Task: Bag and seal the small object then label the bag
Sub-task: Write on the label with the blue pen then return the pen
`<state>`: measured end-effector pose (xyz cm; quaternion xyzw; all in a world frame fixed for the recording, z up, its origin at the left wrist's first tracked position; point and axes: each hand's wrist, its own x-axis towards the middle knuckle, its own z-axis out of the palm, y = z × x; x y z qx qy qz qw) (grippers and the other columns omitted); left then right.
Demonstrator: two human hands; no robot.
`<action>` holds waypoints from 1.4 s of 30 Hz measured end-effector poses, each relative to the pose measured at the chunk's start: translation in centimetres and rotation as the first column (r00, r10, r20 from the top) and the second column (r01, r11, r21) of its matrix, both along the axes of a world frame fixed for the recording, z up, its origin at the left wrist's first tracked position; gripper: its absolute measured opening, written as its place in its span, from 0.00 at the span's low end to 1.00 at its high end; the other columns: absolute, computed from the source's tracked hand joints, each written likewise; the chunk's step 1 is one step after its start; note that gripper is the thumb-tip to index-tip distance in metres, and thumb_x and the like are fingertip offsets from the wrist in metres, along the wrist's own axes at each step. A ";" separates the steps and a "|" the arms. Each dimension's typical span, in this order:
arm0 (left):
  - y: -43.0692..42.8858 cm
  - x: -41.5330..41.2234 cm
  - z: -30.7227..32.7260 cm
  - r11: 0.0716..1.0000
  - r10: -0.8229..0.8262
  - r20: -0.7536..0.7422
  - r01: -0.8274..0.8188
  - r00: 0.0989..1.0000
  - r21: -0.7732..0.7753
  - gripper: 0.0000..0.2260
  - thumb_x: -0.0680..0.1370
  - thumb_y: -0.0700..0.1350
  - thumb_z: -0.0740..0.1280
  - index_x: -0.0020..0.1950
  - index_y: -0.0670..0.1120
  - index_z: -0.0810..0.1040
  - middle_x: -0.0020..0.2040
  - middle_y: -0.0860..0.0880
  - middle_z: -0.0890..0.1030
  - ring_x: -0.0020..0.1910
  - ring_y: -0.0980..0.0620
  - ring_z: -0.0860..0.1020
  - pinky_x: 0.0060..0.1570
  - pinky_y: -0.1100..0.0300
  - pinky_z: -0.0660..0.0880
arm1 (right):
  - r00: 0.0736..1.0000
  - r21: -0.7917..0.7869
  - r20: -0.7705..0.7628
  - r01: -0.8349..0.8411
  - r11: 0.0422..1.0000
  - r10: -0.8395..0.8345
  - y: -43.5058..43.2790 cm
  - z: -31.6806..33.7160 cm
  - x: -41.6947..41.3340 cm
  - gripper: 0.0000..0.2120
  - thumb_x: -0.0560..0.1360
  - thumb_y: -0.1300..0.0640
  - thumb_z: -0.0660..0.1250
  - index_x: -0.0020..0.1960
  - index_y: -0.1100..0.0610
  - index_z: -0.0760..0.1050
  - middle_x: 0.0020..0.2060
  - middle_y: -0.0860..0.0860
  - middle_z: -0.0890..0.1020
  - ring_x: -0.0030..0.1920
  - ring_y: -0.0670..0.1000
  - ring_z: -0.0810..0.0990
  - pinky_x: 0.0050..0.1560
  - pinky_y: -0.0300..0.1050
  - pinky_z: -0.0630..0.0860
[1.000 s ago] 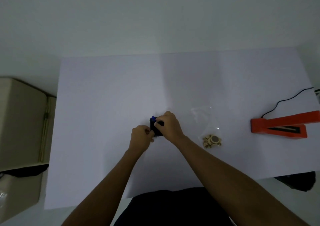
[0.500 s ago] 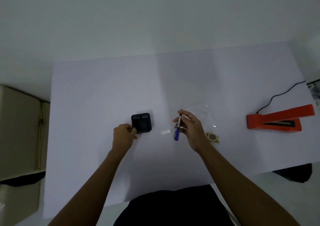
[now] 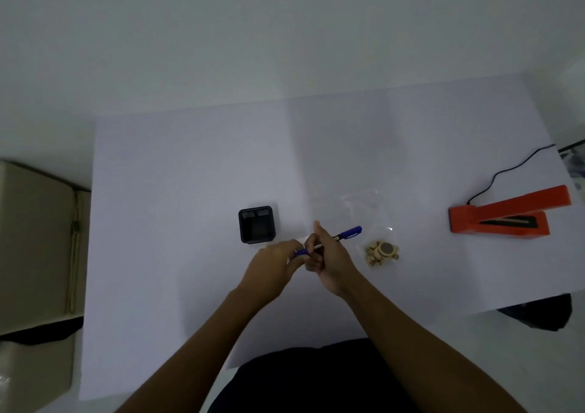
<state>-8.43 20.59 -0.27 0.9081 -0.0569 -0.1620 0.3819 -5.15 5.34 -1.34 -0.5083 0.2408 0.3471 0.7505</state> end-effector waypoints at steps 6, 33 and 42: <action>-0.9 -0.3 -0.4 0.984 -0.066 -0.217 0.027 0.974 -0.178 0.15 0.83 0.49 0.58 0.40 0.47 0.77 0.33 0.52 0.75 0.31 0.57 0.71 0.35 0.63 0.69 | 0.995 -0.052 -0.089 0.047 0.998 -0.051 -0.7 -1.0 -0.2 0.23 0.80 0.55 0.62 0.26 0.58 0.67 0.20 0.52 0.67 0.22 0.48 0.62 0.28 0.42 0.59; 4.7 -1.9 -9.6 0.894 0.346 -0.137 -0.281 0.928 0.349 0.10 0.79 0.45 0.66 0.42 0.43 0.83 0.40 0.46 0.84 0.35 0.50 0.80 0.41 0.59 0.77 | 0.998 -0.386 -0.001 0.055 0.921 -0.060 -2.9 -5.4 -0.5 0.26 0.81 0.46 0.61 0.28 0.57 0.73 0.20 0.51 0.66 0.20 0.47 0.64 0.24 0.37 0.61; 5.2 -3.1 -9.7 0.855 0.373 -0.116 -0.292 0.921 0.428 0.10 0.78 0.47 0.68 0.54 0.43 0.81 0.48 0.45 0.83 0.42 0.46 0.82 0.42 0.56 0.78 | 1.000 -0.395 0.002 0.022 0.918 -0.023 -3.7 -6.3 -1.3 0.25 0.82 0.46 0.60 0.30 0.57 0.74 0.20 0.51 0.64 0.20 0.47 0.61 0.23 0.37 0.58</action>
